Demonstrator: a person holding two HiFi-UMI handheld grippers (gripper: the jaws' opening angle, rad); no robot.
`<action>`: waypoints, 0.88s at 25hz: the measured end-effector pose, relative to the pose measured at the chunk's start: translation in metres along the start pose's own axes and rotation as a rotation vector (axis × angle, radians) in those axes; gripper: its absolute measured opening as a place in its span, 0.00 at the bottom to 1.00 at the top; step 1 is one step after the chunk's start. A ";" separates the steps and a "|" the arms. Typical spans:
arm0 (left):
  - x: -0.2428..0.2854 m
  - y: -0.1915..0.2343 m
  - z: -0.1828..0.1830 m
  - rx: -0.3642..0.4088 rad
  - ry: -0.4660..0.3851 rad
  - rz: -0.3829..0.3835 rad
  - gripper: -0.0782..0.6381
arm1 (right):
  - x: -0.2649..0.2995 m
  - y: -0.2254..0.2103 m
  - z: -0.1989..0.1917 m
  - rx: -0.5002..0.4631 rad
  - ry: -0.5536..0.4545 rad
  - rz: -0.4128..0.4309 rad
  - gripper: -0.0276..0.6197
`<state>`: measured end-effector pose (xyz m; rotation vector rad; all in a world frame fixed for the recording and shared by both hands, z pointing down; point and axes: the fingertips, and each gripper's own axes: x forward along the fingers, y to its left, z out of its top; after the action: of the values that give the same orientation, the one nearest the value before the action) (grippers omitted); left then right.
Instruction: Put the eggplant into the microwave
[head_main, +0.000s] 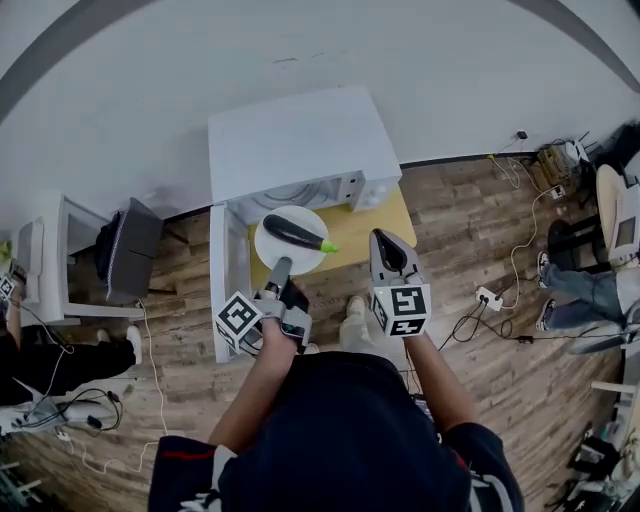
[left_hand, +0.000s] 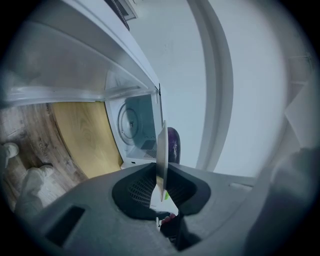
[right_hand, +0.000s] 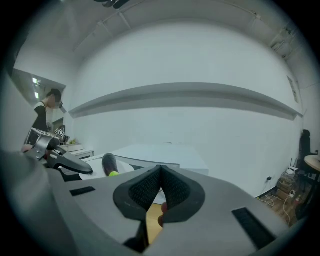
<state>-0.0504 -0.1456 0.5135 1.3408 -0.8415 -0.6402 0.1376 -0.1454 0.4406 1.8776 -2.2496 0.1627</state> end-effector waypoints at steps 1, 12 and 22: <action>0.005 0.001 -0.001 -0.006 -0.010 0.005 0.17 | 0.007 -0.004 0.001 0.001 -0.001 0.014 0.06; 0.037 0.012 -0.006 -0.037 -0.180 0.042 0.17 | 0.071 -0.033 0.008 -0.002 0.013 0.202 0.06; 0.052 0.022 -0.013 -0.059 -0.304 0.064 0.17 | 0.107 -0.035 0.005 -0.004 0.034 0.372 0.06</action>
<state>-0.0120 -0.1775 0.5429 1.1741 -1.0969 -0.8249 0.1533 -0.2553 0.4587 1.4235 -2.5498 0.2430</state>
